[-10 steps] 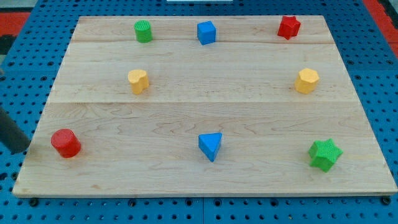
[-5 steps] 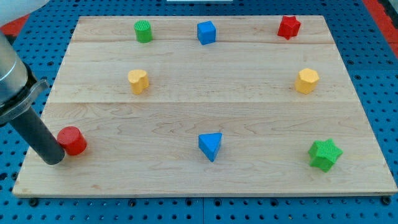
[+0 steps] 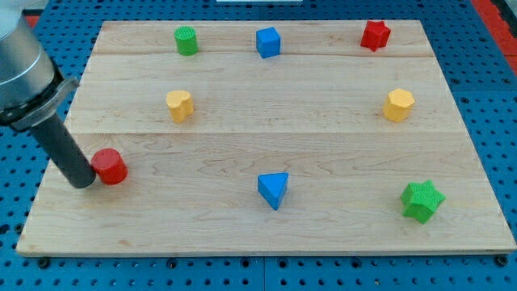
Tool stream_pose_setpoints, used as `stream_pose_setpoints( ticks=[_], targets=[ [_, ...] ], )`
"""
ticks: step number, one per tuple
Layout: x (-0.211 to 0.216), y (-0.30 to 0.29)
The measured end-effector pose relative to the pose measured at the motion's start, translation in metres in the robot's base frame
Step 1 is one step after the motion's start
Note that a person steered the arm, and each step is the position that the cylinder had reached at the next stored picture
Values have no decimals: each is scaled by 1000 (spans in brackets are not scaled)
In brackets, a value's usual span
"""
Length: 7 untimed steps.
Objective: Move the red circle towards the center
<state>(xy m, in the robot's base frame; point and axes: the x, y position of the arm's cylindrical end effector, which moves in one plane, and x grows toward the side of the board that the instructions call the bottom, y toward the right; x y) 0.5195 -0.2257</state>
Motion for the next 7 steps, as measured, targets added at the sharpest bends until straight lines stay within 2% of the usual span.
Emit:
stream_pose_setpoints(
  ticks=[2,7],
  targets=[
    [-28,10],
    [-28,69]
  ],
)
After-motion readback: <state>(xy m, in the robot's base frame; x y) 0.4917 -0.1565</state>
